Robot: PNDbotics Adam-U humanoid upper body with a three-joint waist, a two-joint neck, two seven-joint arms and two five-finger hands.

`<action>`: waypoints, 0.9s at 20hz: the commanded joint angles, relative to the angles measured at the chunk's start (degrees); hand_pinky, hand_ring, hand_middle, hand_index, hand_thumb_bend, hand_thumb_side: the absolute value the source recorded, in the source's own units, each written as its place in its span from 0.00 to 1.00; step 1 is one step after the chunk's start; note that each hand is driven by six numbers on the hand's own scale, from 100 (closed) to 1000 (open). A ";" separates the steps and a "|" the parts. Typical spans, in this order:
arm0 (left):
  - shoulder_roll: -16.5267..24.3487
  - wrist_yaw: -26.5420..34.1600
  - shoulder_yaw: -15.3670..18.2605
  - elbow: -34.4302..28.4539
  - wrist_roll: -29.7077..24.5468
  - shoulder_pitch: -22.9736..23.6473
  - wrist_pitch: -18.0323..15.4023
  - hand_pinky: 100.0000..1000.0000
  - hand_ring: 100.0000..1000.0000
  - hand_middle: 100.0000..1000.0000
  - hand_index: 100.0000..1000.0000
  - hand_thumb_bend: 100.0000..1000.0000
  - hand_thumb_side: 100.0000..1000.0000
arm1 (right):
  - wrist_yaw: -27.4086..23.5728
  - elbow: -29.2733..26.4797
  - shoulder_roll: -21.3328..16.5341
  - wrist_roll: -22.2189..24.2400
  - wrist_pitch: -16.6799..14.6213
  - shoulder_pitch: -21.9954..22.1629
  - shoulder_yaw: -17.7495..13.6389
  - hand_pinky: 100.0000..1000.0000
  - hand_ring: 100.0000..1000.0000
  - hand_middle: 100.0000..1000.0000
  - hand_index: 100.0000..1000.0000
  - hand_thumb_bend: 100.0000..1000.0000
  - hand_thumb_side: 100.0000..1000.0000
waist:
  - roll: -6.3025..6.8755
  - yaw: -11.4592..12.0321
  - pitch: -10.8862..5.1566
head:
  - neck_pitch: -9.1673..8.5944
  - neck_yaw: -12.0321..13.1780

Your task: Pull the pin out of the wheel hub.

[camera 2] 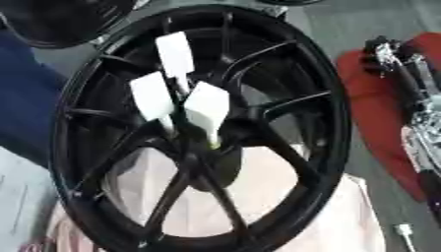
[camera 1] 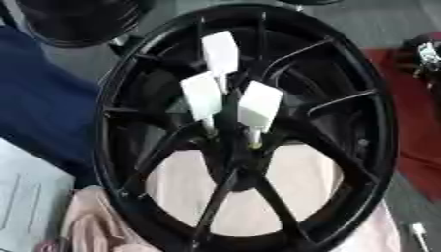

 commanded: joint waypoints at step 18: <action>2.95 -2.98 -3.27 -0.56 -8.60 -2.91 -1.53 0.69 0.66 0.56 0.73 0.62 0.42 | -0.06 -1.18 -2.28 0.12 -0.02 -0.46 -0.55 0.73 0.69 0.65 0.68 0.00 0.61 | 0.24 -0.33 -2.90 | -0.93 0.24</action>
